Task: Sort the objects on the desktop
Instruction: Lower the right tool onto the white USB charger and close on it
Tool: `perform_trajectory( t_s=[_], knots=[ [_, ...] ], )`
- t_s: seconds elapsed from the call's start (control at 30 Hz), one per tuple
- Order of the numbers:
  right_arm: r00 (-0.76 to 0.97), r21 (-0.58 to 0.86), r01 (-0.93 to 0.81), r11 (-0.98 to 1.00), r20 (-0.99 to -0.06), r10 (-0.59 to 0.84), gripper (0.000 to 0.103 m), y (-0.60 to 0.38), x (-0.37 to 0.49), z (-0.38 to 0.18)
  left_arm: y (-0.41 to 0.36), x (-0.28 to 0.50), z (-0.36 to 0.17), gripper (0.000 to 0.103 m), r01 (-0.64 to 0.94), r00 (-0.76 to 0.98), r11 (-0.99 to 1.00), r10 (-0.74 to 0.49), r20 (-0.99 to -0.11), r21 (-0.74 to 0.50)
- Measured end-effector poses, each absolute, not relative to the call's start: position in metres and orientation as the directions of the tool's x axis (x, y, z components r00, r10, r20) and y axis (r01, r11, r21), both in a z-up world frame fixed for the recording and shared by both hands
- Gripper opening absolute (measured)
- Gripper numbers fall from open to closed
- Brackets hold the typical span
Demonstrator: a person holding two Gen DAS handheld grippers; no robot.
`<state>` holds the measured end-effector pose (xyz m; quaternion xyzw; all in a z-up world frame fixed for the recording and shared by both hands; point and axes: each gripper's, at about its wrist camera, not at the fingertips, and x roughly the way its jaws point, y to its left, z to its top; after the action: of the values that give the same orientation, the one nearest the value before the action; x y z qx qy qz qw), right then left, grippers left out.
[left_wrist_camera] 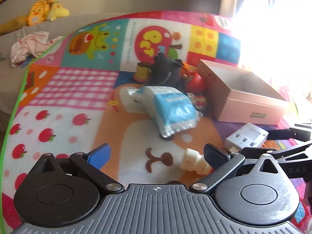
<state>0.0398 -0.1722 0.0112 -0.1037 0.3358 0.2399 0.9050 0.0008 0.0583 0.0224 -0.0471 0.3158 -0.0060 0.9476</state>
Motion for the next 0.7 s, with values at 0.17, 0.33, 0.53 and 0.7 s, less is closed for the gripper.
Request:
perform_trajectory(
  t_s=[0.17,0.33,0.53,0.7],
  knots=[
    [0.711,-0.065,-0.455,0.888,-0.628,0.318,0.081,-0.212,0.024,0.009,0.023,-0.001,0.012,0.103,0.127,0.774,0.991,-0.126,-0.621,-0.042],
    [0.734,-0.041,-0.41,0.911,-0.607,0.303,0.091,-0.224,0.024,0.002,0.006,-0.004,0.01,0.103,0.143,0.786,0.99,-0.108,-0.608,0.009],
    [0.734,-0.018,-0.394,0.919,-0.608,0.302,0.101,-0.228,0.025,-0.001,0.008,-0.001,0.01,0.103,0.13,0.788,0.991,-0.076,-0.611,0.043],
    [0.722,-0.031,-0.409,0.912,-0.623,0.302,0.103,-0.223,0.024,-0.003,0.006,0.0,0.008,0.103,0.144,0.78,0.989,-0.096,-0.618,0.029]
  ],
)
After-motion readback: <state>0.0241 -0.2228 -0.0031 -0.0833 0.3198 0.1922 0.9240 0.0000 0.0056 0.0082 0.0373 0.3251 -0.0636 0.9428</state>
